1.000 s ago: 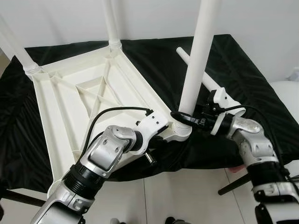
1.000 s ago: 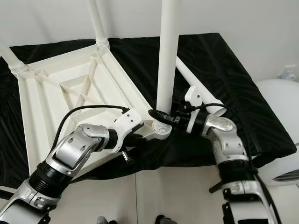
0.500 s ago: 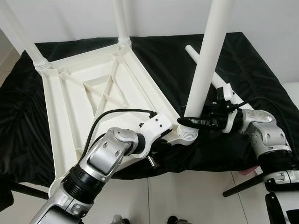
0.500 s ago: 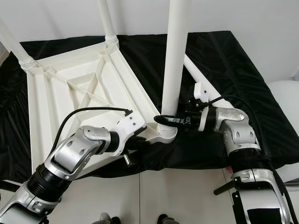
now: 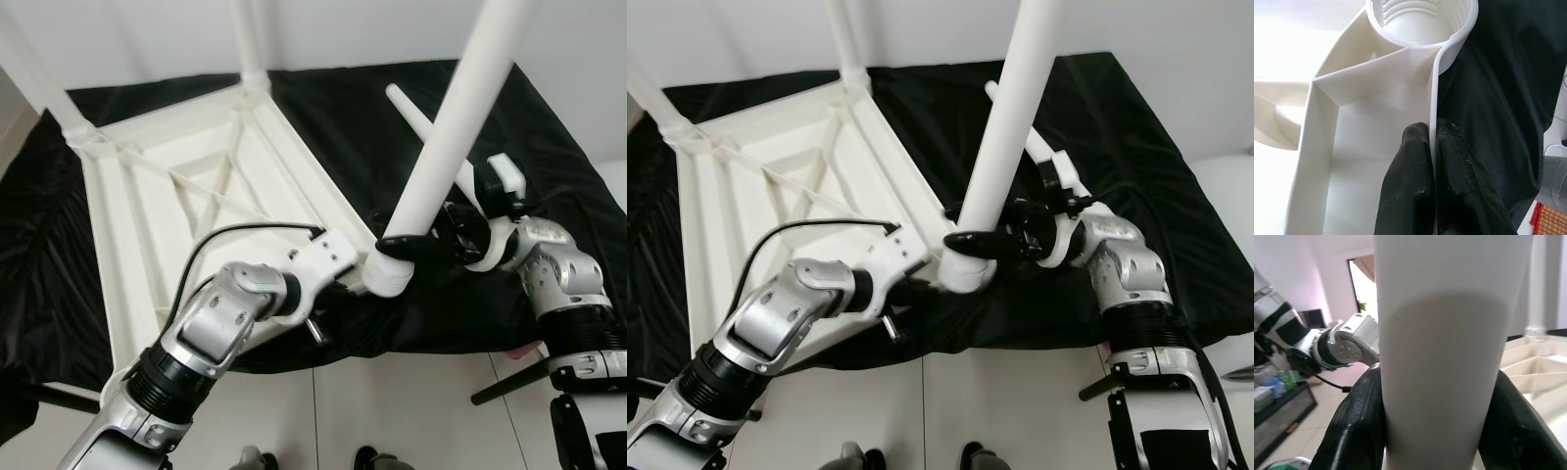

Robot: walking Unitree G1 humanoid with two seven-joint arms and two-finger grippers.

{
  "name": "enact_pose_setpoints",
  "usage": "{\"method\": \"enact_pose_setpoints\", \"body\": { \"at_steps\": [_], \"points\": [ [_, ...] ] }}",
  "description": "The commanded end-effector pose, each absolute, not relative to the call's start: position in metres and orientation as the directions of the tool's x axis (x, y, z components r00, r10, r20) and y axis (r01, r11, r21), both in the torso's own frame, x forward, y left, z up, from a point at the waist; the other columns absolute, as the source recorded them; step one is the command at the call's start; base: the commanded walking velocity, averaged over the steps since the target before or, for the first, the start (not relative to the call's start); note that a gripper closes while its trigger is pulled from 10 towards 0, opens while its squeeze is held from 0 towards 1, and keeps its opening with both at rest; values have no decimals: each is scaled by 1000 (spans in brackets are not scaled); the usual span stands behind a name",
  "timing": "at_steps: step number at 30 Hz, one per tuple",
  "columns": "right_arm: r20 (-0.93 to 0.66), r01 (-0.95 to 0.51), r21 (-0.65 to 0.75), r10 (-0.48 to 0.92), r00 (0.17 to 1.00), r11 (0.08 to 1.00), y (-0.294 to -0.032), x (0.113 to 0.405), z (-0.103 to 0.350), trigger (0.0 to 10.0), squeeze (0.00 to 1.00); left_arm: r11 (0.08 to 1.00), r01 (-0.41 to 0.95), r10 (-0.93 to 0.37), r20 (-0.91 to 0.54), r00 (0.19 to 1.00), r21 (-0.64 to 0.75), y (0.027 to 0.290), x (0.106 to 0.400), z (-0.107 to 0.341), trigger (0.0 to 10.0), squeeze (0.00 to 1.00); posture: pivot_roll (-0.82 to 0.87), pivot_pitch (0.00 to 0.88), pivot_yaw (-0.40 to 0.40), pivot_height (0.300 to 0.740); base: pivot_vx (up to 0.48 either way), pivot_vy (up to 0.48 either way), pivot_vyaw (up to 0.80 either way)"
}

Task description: Building children table

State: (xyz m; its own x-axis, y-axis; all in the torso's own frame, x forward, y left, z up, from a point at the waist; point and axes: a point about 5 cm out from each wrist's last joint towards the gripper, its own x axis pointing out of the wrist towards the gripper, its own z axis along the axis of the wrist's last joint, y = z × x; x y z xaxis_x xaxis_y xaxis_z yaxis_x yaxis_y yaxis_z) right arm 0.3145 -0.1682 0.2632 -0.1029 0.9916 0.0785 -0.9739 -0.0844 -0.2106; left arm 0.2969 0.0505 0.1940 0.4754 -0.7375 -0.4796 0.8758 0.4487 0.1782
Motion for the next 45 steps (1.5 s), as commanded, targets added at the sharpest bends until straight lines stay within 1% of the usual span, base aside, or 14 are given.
{"method": "enact_pose_setpoints", "body": {
  "at_steps": [1,6,11,12,13,14,16,17,20,23,25,31,41,45],
  "points": [
    [33,-959,-250,989,-145,-133,-161,309,265,10000,0,522,835,-681,-504,531,176,59,300,187,10000,0,14,216,99,740,0,0,0],
    [3,-956,-255,989,-147,-141,-160,308,263,10000,0,522,835,-681,-505,531,174,59,301,187,10000,0,12,215,100,740,0,0,0],
    [4,-963,-257,996,-87,-83,-163,314,262,10000,0,525,833,-680,-503,533,174,59,301,188,10000,0,8,215,97,740,0,0,0],
    [3,-963,-268,999,-40,-37,-162,318,261,10000,0,525,833,-680,-503,534,174,59,301,188,10000,0,7,213,96,740,0,0,0],
    [3,-963,-268,999,-40,-37,-162,318,261,10000,0,525,833,-680,-503,534,174,59,301,188,10000,0,7,213,96,740,0,0,0],
    [14,-962,-272,1000,11,15,-160,323,260,10000,0,527,832,-680,-501,535,174,59,302,188,10000,0,6,213,92,740,0,0,0],
    [14,-962,-272,1000,11,15,-160,323,260,10000,0,527,832,-680,-501,535,174,59,302,188,10000,0,6,213,92,740,0,0,0],
    [37,-960,-269,997,67,75,-158,326,258,10000,0,529,831,-681,-498,537,173,59,302,188,10000,0,4,212,88,740,0,0,0],
    [61,-955,-269,992,109,121,-156,328,255,10000,0,530,830,-681,-496,539,173,59,302,188,10000,0,1,211,86,740,0,0,0],
    [129,-931,-268,967,222,249,-152,334,249,10000,0,531,830,-684,-492,540,172,58,301,188,10000,0,-5,206,84,740,0,0,0],
    [142,-924,-264,959,247,277,-151,336,247,10000,0,531,830,-684,-490,540,172,58,301,188,10000,0,-5,204,82,740,0,0,0],
    [116,-923,-230,950,289,309,-154,336,233,10000,0,530,831,-687,-488,538,170,56,300,187,10000,0,-9,197,81,740,0,0,0],
    [32,-926,-219,951,309,308,-159,329,214,10000,0,539,824,-681,-487,548,175,58,303,187,10000,0,-21,199,71,740,0,0,0],
    [22,-907,-238,935,353,348,-164,332,215,10000,0,539,824,-681,-484,549,176,58,304,187,10000,0,-35,201,71,740,0,0,0]
  ]
}}
